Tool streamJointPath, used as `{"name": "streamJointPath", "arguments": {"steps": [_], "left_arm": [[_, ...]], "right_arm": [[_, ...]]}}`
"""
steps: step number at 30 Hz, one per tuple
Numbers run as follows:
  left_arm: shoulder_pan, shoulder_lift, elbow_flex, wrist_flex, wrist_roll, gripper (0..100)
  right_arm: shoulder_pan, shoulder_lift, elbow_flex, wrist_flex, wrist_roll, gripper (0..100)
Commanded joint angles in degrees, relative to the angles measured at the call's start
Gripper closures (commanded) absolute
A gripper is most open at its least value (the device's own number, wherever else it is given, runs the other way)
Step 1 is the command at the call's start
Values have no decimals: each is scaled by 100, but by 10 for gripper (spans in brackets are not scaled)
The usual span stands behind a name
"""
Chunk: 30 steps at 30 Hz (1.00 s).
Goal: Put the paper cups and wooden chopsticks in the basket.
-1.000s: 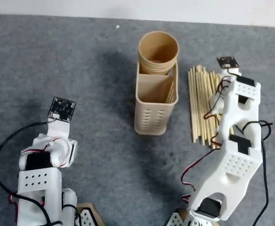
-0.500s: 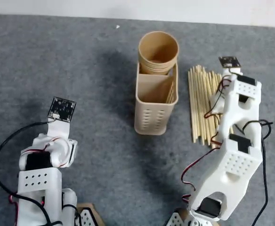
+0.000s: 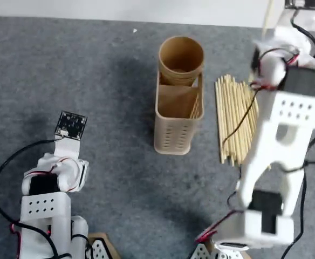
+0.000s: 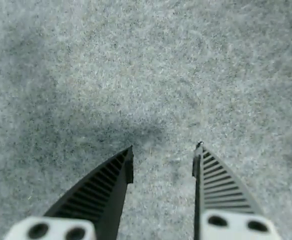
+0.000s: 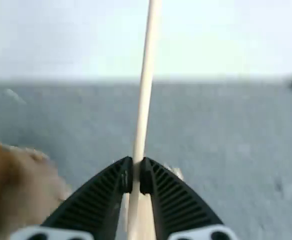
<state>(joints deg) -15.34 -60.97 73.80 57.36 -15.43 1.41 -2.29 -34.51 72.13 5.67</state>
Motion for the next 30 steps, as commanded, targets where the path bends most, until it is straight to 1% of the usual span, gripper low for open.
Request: {"name": "streamJointPath", "arguments": {"steps": [1,3,5,7,10,15,17,19,22,24,28,30], "left_arm": [[66,-75,-13,-97,-44,797],[66,-75,-13,-97,-44,797],[66,-75,-13,-97,-44,797],[66,-75,-13,-97,-44,797],[66,-75,-13,-97,-44,797],[66,-75,-13,-97,-44,797],[66,-75,-13,-97,-44,797],[66,-75,-13,-132,-44,797],[66,-75,-4,-220,-44,797],[66,-75,-4,-220,-44,797],[66,-75,-4,-193,-44,797],[66,-75,-4,-193,-44,797]], "right_arm": [[-523,-840,-198,-637,-501,992],[-866,-1051,-127,-963,-791,992],[-1156,-1121,251,-1226,-985,992],[-1376,-1130,778,-1569,-1046,992],[-1516,-1182,1745,-2290,-1046,992],[-1543,-2132,4084,-4189,-1011,992],[-1543,-2712,5121,-4760,-993,992],[-1631,-3266,6018,-5121,-835,992],[-1763,-4066,7037,-5156,-607,992],[-1851,-4462,7354,-5156,-563,992],[-1868,-4593,7644,-5147,-501,991],[-1851,-4602,7644,-4919,-229,953]]}}
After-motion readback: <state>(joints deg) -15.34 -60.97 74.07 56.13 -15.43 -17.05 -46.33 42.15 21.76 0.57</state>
